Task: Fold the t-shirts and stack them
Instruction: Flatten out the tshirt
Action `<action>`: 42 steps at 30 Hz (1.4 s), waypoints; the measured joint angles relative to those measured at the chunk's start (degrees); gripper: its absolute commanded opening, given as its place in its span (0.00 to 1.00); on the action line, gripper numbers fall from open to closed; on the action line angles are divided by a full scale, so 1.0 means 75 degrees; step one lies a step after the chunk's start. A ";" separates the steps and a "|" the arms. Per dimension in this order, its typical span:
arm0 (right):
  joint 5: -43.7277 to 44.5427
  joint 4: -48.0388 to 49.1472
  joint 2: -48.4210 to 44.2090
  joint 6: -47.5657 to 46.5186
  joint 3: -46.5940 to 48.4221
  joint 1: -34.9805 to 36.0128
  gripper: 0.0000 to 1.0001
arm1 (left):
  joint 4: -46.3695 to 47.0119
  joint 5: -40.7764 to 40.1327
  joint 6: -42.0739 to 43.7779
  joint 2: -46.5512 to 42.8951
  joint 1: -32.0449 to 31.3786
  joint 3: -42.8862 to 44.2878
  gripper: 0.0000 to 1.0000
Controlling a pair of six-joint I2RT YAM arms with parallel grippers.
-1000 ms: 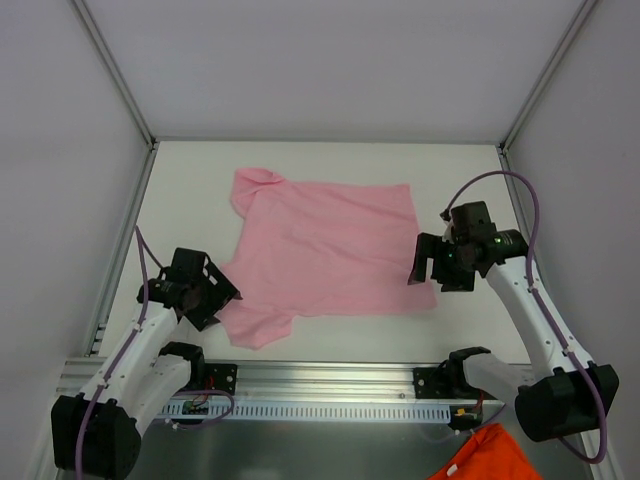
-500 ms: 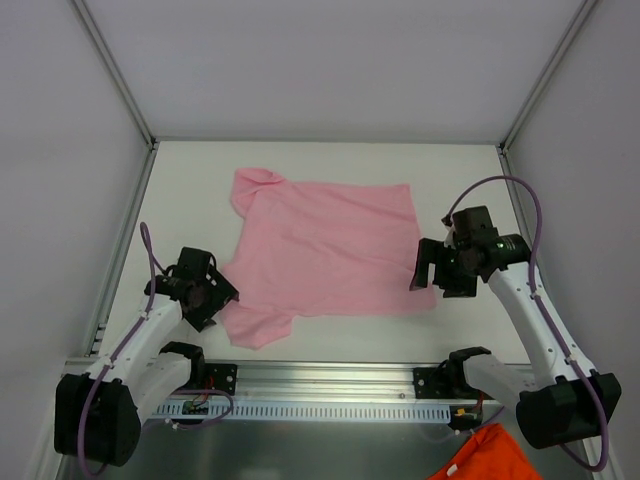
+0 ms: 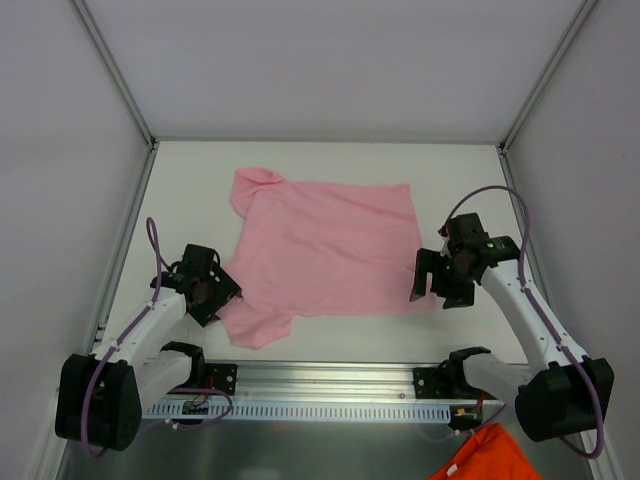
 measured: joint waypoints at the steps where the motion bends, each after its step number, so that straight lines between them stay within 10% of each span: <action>1: 0.0003 0.0052 0.0102 0.0026 -0.0114 0.0000 0.84 | 0.0026 0.0000 0.0000 0.0009 0.0000 0.0000 0.77; 17: 0.1483 0.0548 0.3037 0.0385 0.0376 0.0166 0.83 | -0.0184 -0.0248 0.0006 -0.0204 -0.0047 0.0085 0.76; 42: 0.1288 0.1737 0.4389 0.0635 -0.0055 0.0364 0.70 | -0.1326 -0.0603 0.0181 -0.0839 -0.0047 0.0941 0.77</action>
